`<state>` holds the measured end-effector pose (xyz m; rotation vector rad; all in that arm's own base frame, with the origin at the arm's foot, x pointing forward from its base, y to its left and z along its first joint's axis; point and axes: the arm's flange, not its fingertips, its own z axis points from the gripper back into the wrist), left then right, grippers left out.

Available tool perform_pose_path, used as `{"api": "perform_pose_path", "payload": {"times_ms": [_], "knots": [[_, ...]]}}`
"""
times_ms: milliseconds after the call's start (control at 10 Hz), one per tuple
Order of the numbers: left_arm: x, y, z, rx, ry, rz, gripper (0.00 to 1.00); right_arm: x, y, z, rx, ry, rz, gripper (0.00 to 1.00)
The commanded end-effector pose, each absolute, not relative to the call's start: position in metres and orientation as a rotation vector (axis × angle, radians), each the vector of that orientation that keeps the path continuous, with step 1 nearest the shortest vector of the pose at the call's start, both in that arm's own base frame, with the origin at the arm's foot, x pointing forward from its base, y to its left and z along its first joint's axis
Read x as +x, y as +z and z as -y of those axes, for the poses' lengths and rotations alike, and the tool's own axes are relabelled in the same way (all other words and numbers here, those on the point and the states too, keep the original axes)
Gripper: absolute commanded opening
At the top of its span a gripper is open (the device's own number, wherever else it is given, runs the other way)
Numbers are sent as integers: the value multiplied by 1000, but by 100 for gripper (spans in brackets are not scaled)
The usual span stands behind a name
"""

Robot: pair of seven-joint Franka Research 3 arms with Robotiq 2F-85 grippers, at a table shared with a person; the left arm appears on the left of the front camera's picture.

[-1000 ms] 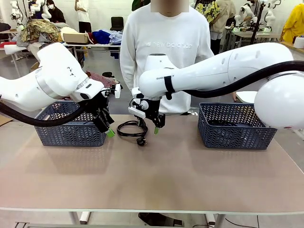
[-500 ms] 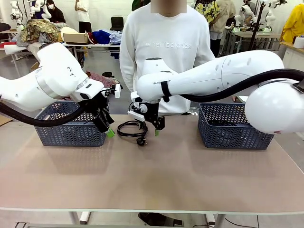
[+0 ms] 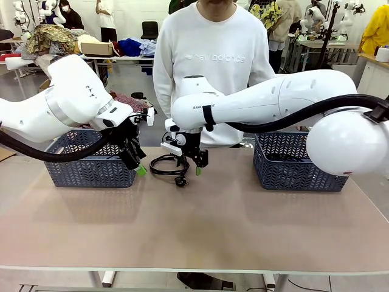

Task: Organize the cables according to human instructions.
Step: Pick up a bundle of cables and place it in the basket indicated by the human.

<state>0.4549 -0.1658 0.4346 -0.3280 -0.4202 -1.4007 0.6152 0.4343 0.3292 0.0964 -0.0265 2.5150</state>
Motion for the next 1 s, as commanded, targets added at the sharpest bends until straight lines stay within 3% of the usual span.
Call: {"api": "perform_pose_path", "payload": {"times_ms": [0, 900], "knots": [[456, 436, 165, -328, -1399, 421, 100, 628, 334, -446, 62, 2497, -20, 100], [456, 436, 165, -328, -1399, 421, 100, 635, 328, -452, 20, 2372, -84, 100]]}}
